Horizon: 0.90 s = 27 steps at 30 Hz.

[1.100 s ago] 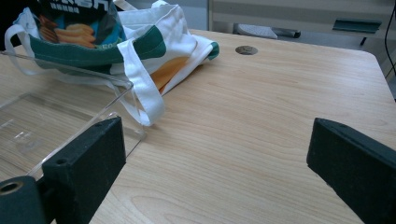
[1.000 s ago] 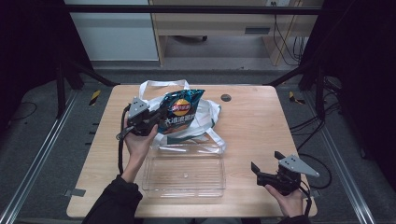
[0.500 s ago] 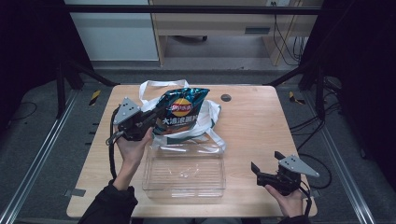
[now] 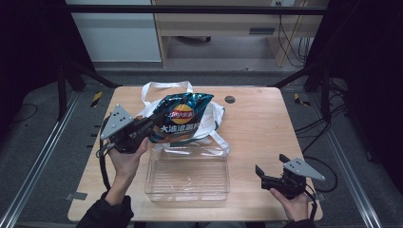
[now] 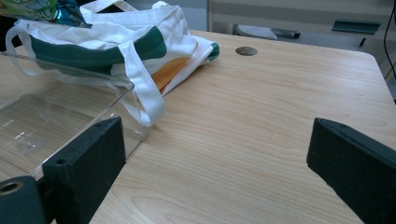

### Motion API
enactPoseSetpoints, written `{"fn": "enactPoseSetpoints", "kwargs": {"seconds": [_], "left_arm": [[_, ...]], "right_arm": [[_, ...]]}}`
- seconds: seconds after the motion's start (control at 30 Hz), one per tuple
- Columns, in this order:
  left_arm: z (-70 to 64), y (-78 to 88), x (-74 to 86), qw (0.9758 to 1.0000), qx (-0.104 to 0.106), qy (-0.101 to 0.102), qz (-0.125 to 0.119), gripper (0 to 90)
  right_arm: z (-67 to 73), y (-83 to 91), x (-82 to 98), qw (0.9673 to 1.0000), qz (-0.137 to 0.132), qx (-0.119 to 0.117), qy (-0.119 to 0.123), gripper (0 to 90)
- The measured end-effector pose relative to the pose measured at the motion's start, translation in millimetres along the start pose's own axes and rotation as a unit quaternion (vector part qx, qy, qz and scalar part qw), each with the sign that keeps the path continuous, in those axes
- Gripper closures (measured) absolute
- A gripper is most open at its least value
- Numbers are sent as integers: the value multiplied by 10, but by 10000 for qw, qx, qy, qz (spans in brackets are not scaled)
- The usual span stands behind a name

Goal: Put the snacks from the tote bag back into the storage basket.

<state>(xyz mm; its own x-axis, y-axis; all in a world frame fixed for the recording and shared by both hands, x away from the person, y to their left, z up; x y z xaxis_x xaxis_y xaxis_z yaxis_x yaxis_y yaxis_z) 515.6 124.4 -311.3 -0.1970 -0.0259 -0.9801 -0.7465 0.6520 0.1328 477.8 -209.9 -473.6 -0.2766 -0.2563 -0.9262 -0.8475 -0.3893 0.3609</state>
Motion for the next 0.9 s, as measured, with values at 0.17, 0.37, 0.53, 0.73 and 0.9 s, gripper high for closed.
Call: {"fn": "enactPoseSetpoints", "kwargs": {"seconds": [0.17,0.37,0.53,0.73,0.9], "left_arm": [[-52,72,-33,10000,39,5,-37,900],[-108,182,-64,10000,29,-37,-81,900],[-181,267,-43,9999,80,-52,-123,900],[-287,346,2,9997,194,-84,-123,900],[-386,368,58,9995,283,-131,-86,900]], "right_arm": [[-1,4,2,10000,18,-9,-23,48],[4,4,-6,10000,-13,-12,-21,48],[-3,11,-9,10000,-13,6,-2,48],[-4,11,-9,10000,-17,0,6,48],[-11,14,-10,10000,-24,10,12,48]]}}
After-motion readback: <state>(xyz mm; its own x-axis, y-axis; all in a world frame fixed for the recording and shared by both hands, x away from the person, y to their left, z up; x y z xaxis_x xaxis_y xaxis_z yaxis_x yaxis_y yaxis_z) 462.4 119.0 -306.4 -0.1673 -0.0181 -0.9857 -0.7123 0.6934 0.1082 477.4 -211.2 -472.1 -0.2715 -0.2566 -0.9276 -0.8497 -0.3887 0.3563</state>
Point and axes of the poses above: each handheld gripper's, and its own axes: y roughly backward along the jaws, x roughly out of its underside, z roughly to its left, the point moved 10 cm from there along -y, roughly forward along the jaws, and after that the axes turned 9 degrees about y, right-handed, at the moved point
